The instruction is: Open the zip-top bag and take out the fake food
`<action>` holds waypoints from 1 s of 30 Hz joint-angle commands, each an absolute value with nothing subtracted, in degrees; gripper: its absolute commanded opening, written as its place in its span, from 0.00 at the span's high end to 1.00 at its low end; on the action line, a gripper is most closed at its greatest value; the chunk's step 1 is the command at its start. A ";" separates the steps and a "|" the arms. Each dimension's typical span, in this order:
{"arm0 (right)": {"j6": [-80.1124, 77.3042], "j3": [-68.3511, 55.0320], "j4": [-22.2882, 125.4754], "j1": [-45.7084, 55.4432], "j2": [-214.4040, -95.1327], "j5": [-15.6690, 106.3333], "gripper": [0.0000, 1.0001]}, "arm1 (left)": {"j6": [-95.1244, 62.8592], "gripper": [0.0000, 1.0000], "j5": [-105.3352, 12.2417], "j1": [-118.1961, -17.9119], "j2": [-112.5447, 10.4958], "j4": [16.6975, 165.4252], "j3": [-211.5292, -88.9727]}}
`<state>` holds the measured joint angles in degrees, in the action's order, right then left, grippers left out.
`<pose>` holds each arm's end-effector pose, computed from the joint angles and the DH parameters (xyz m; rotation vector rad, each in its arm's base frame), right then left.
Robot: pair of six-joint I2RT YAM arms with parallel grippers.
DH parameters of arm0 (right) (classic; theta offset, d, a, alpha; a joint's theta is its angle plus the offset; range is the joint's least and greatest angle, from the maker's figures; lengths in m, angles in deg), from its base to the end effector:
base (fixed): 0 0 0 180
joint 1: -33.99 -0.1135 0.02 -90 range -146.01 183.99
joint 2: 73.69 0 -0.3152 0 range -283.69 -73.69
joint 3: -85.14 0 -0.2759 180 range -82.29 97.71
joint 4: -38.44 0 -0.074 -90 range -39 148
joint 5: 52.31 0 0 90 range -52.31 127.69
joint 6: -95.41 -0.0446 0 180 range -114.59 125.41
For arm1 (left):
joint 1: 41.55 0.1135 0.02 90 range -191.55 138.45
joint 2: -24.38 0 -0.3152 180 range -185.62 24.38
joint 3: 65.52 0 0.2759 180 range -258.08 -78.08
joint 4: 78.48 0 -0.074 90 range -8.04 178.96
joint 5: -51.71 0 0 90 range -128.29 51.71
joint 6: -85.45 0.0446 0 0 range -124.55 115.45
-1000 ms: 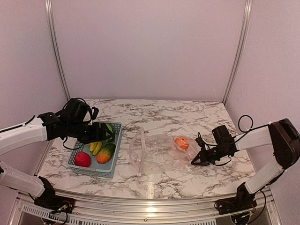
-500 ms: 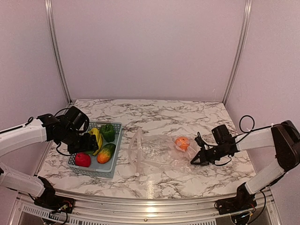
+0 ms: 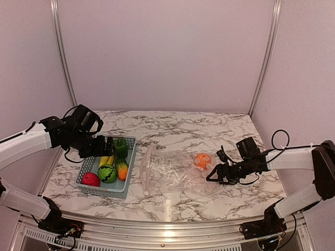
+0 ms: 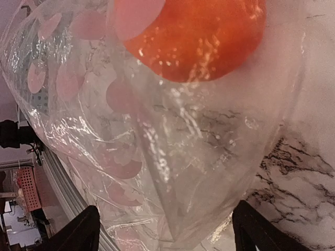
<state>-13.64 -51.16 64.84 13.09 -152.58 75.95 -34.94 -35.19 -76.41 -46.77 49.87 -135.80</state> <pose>0.2112 0.1102 0.1679 -0.2799 2.6886 1.1107 0.2198 -0.1501 0.3135 0.0755 2.5317 -0.4055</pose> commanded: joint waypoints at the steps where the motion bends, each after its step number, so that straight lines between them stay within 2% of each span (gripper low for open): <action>1: -14.99 -49.25 66.61 14.73 -148.79 75.62 0.10 | -33.97 0.01 -33.91 -76.36 -45.19 56.68 -136.93; 7: -14.23 -45.45 69.50 19.74 -147.16 75.05 0.09 | -32.37 0.01 -41.29 -76.84 -47.65 62.66 -138.66; 15: -12.52 -40.13 69.21 24.26 -152.50 75.48 0.10 | -33.49 0.01 -48.27 -79.74 -53.42 70.61 -139.19; 21: -13.26 -36.24 65.84 24.58 -159.06 76.75 0.17 | -34.94 0.01 -51.78 -84.03 -60.24 75.61 -139.65; 25: -14.45 -35.66 62.57 24.59 -162.89 78.73 0.26 | -34.41 0.01 -50.60 -86.80 -66.76 72.63 -143.87; 30: -16.72 -36.96 57.42 24.35 -166.17 80.90 0.32 | -37.81 0.05 -48.80 -87.70 -67.47 75.13 -142.37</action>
<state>-14.80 -37.24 62.66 24.17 -164.34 78.49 -35.49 -49.82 -87.49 -68.00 73.19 -142.85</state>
